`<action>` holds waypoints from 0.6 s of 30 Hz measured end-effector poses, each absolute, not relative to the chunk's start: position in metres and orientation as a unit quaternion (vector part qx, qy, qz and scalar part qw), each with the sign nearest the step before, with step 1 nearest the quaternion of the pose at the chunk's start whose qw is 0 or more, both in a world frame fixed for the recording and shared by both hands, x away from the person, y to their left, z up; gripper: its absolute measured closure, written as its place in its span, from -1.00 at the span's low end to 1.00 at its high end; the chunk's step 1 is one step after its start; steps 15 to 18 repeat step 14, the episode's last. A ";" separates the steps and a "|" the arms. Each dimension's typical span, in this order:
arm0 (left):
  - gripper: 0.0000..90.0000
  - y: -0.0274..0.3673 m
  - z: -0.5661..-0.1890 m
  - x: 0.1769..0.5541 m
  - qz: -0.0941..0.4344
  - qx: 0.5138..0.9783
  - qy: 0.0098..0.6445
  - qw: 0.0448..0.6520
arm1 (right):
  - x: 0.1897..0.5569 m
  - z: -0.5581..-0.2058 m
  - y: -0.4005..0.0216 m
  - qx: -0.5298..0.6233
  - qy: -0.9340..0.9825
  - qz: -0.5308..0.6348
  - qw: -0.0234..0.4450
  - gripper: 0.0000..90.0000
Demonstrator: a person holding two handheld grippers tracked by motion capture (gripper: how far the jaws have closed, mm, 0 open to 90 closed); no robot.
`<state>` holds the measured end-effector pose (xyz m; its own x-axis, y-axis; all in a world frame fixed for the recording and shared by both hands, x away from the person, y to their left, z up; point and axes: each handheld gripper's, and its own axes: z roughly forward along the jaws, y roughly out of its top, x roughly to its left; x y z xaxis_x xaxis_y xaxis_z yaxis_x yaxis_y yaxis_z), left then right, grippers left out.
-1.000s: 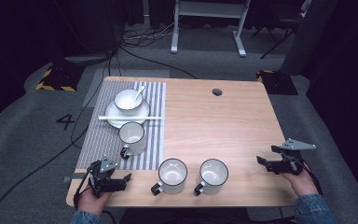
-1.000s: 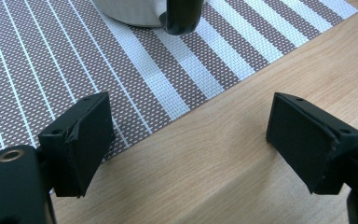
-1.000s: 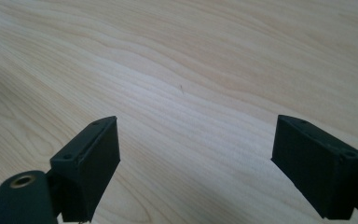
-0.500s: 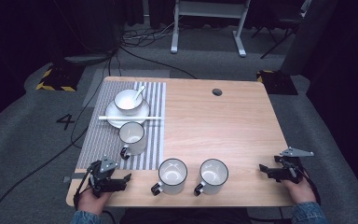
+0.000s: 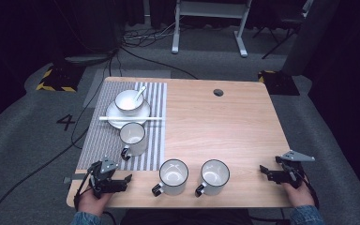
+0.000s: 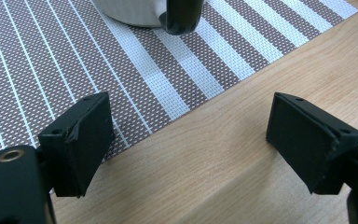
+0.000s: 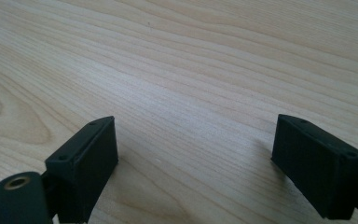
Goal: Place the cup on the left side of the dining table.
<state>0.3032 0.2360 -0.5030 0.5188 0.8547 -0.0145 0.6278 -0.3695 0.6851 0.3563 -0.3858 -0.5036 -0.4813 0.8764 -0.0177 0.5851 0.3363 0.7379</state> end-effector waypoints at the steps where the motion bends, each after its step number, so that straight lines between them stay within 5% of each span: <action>1: -0.66 0.236 -0.503 0.303 0.175 0.809 0.458 0.325 | 0.356 -0.504 -0.386 0.464 0.789 0.342 0.212 -0.68; 18: -0.66 0.236 -0.503 0.303 0.172 0.808 0.459 0.326 | 0.357 -0.504 -0.386 0.464 0.790 0.342 0.210 -0.72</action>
